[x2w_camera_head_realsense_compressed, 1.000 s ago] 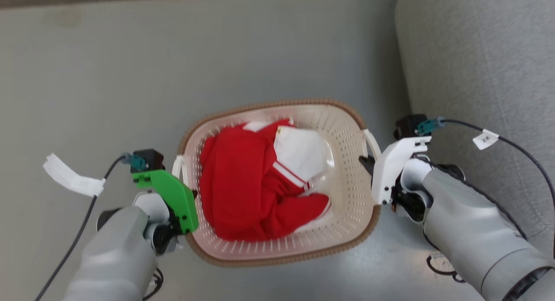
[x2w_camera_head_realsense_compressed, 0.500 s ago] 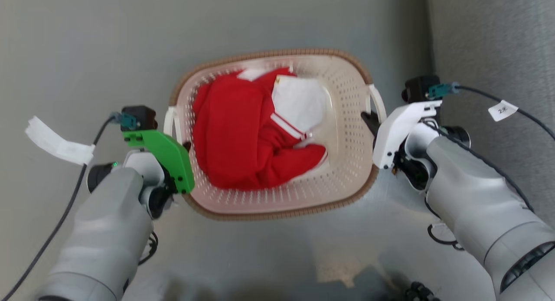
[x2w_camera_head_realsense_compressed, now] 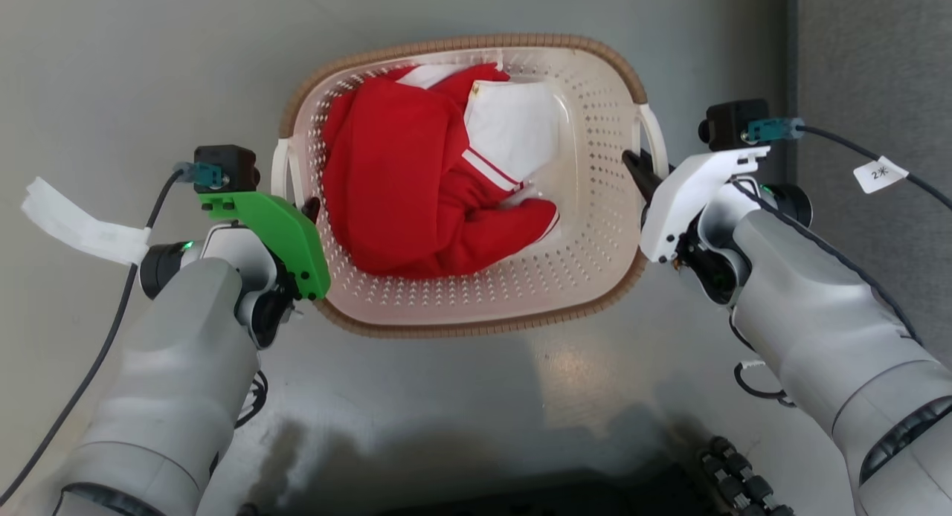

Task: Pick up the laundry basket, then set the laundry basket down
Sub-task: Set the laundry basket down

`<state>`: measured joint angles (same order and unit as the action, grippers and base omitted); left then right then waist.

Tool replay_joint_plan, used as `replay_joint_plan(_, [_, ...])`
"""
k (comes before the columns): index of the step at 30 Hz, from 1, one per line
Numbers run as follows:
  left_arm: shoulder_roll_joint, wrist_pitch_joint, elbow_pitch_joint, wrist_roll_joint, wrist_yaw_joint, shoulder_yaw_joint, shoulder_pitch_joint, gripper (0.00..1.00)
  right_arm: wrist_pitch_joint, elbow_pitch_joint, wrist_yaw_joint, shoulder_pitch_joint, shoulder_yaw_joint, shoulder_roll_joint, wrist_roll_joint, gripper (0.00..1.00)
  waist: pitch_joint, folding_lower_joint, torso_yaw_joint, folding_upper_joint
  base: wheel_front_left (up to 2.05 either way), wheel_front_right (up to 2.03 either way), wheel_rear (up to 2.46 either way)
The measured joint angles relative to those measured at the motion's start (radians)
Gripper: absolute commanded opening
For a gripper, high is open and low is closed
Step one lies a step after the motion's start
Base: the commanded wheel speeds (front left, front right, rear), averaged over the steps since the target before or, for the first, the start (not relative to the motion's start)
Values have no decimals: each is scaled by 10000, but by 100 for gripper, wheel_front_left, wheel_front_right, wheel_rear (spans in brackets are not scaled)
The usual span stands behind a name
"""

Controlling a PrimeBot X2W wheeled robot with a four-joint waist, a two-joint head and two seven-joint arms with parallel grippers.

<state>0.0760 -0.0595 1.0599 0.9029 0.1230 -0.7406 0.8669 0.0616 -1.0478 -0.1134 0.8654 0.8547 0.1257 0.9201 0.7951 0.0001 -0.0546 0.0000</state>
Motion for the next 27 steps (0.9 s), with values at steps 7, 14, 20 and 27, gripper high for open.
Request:
replay_joint_plan(7, [-48,359,79,-13,0,-27,285,0,401,-121,-2,265,15,0,-44,0,593,0,63,0,0,0,0])
replay_joint_plan(14, [-157,562,267,-13,2,-77,379,0,826,-282,-6,326,31,-36,-48,0,1020,0,107,0,0,0,0])
replay_joint_plan(20, [-217,702,309,-13,13,-157,564,0,974,-489,-6,350,35,-35,-44,0,1195,0,118,0,0,0,0])
replay_joint_plan(27, [-211,744,422,-12,15,-267,625,76,1032,-671,-10,479,36,-128,63,43,1290,-1,84,0,0,0,0])
